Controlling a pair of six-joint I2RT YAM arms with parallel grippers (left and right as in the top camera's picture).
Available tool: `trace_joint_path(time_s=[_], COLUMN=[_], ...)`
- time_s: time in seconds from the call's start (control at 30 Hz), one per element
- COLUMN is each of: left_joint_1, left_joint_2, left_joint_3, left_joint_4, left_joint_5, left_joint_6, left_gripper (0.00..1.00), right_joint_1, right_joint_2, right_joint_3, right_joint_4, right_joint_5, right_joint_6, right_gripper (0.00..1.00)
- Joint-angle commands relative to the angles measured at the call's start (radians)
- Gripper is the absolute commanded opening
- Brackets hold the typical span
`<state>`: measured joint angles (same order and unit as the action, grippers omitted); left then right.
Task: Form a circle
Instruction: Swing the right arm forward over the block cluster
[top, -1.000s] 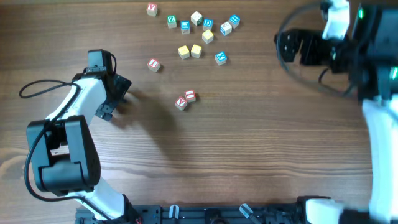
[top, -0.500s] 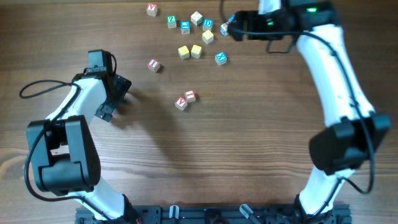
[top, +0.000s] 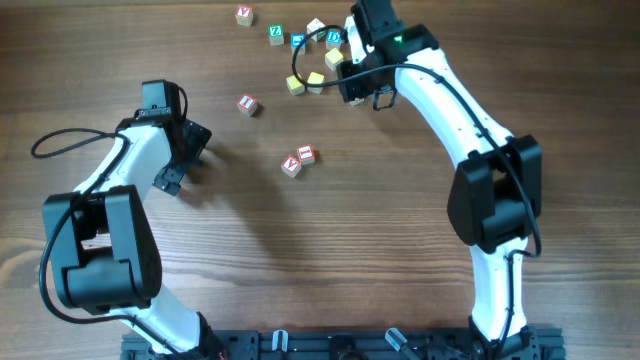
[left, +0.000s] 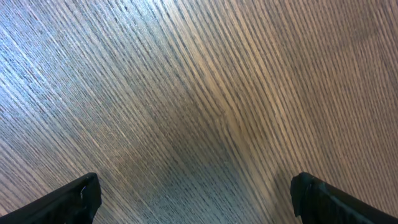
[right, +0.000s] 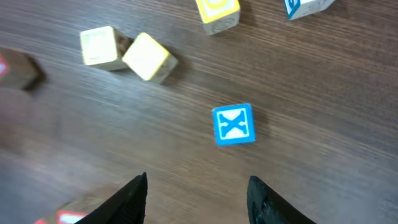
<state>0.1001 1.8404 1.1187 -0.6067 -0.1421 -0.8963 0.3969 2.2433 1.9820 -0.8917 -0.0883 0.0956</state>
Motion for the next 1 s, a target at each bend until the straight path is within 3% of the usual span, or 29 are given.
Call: trace_joint_path(time_s=[0.0,0.13,0.4,0.77,0.97], left_joint_1=[0.003,0.003,0.003,0.003,0.003], left_joint_2=[0.011,0.011,0.011,0.011,0.011], left_joint_3=[-0.006,-0.006,-0.006,-0.006,-0.006], left_joint_4=[0.000,0.000,0.000,0.000,0.000], left_joint_5=[-0.016,-0.016,-0.016,-0.016,-0.016], left_joint_6=[-0.002,-0.002,-0.002,-0.002,-0.002], left_gripper=[1.00,1.00,1.00,1.00,1.00], right_joint_1=[0.002,0.002,-0.002,-0.008,-0.008], right_joint_2=[0.059,0.095,0.157,0.190,0.190], right_joint_3=[0.021,0.019,0.019,0.019,0.019], right_joint_4=[0.025,0.067,0.148,0.166,0.190], right_joint_5=[0.046,0.076,0.127,0.097,0.097], right_joint_6=[-0.045,-0.079,-0.149,-0.149,-0.149], right_gripper=[0.57,0.64,0.65,0.53,0.53])
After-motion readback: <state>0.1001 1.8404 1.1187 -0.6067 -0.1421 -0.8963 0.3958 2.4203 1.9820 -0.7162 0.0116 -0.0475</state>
